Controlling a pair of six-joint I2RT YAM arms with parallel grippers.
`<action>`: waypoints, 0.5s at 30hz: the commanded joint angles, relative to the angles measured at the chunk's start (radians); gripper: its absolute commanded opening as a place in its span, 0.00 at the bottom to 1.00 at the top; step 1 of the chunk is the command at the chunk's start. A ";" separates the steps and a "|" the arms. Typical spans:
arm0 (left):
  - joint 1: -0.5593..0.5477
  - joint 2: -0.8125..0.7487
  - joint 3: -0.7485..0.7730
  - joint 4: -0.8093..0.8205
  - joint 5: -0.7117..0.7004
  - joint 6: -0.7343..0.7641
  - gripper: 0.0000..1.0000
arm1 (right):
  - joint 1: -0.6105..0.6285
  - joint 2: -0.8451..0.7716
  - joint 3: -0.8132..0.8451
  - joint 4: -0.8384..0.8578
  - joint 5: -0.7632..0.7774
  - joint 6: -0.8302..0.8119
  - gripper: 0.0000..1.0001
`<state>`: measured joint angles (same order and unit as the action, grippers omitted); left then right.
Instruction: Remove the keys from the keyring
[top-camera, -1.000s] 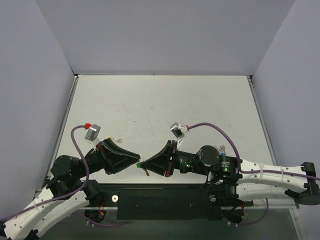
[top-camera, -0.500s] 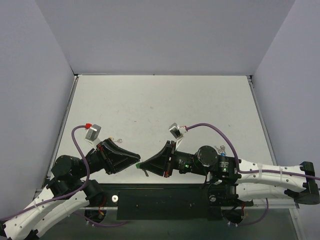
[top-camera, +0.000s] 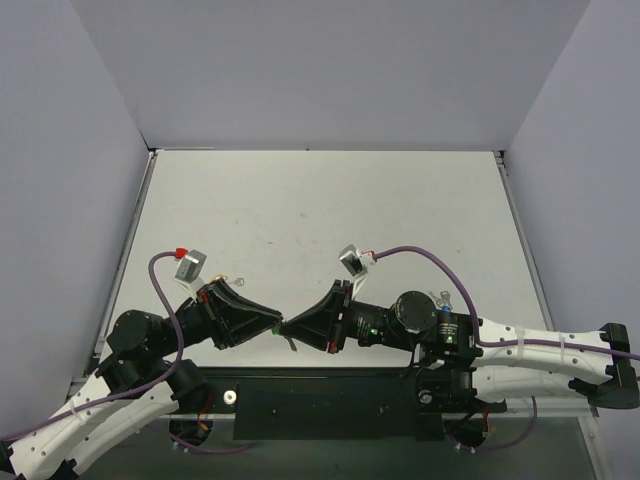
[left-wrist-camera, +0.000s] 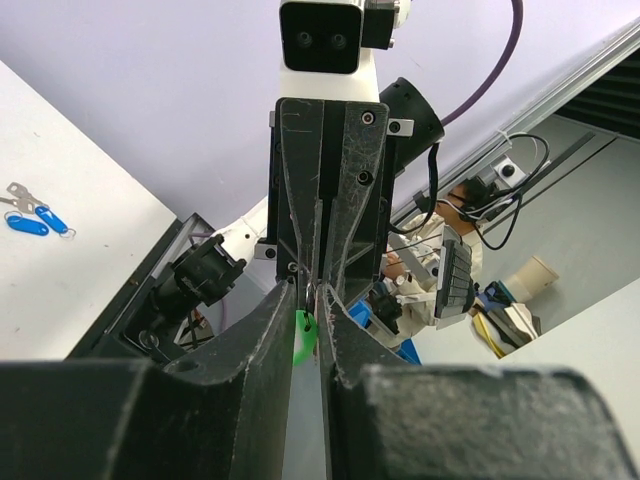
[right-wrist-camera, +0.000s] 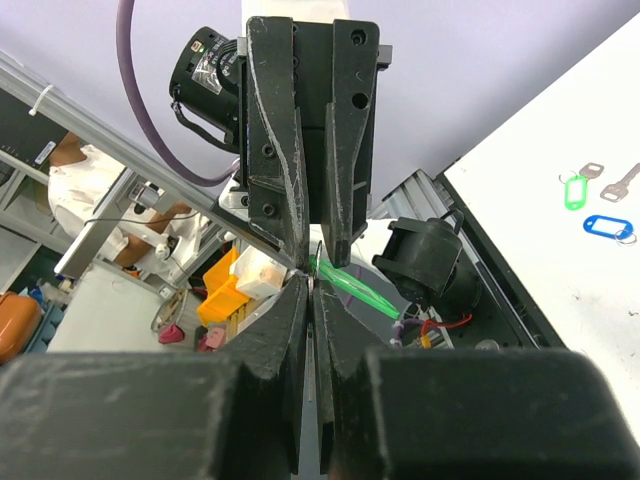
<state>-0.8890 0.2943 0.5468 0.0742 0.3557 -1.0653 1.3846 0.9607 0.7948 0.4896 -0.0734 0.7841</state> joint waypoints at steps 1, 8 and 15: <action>-0.004 -0.007 -0.001 0.027 0.008 0.001 0.22 | 0.007 0.000 0.046 0.072 0.018 -0.013 0.00; -0.004 -0.007 0.008 0.006 0.005 0.002 0.00 | 0.008 -0.002 0.031 0.081 0.023 -0.005 0.00; -0.004 0.008 0.073 -0.147 0.022 0.066 0.00 | 0.010 0.000 0.033 0.044 0.027 0.003 0.00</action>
<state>-0.8890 0.2913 0.5579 0.0437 0.3557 -1.0603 1.3876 0.9611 0.7948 0.4801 -0.0654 0.7841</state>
